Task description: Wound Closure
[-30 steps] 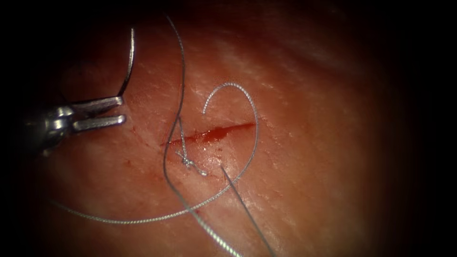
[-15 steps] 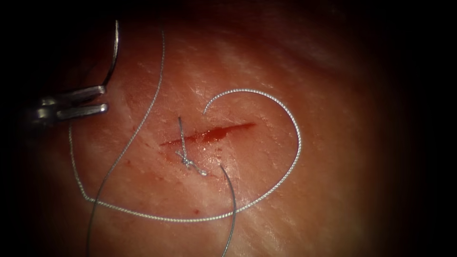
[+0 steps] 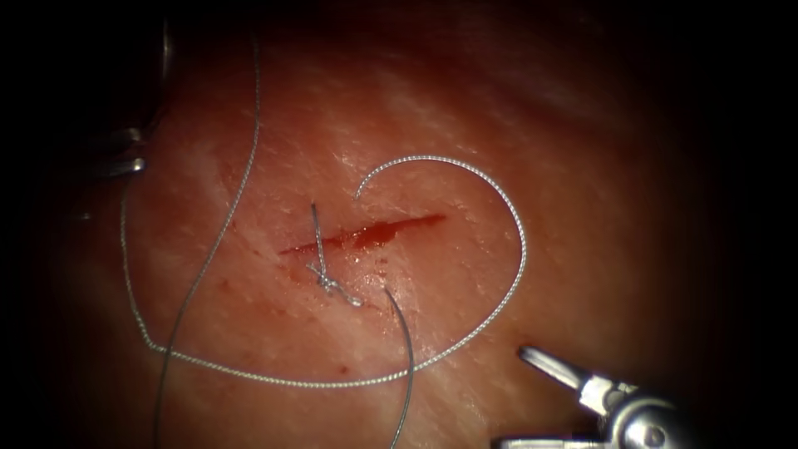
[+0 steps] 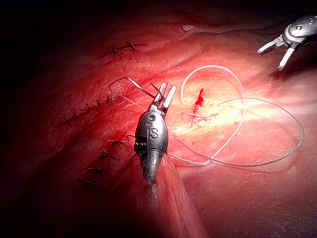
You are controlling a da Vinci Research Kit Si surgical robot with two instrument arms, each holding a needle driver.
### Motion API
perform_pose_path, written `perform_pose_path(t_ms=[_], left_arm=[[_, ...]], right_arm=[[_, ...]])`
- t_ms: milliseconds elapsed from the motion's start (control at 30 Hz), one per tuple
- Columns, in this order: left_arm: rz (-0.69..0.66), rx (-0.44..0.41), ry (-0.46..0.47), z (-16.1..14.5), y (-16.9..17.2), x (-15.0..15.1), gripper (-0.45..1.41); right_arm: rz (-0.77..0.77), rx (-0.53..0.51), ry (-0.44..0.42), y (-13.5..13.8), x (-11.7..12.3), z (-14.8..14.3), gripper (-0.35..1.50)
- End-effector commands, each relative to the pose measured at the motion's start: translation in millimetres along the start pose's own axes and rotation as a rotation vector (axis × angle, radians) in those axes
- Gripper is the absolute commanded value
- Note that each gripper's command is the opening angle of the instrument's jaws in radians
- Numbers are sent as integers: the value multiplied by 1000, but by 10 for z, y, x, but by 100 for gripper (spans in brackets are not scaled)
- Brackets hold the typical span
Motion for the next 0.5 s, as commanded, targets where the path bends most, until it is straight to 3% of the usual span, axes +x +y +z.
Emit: perform_pose_path(t_ms=[33,233,400,500], left_arm=[[3,-3,4,5,-1,-7,-45],[6,-3,4,4,1,-8,-45],[10,-5,10,8,6,-12,-45],[11,-5,10,9,7,-12,-45]], right_arm=[[-22,-9,-13,18,-14,21,131],[-45,-17,-26,39,-51,57,126],[-89,20,-61,28,-94,86,121],[-97,25,-65,24,-103,90,121]])
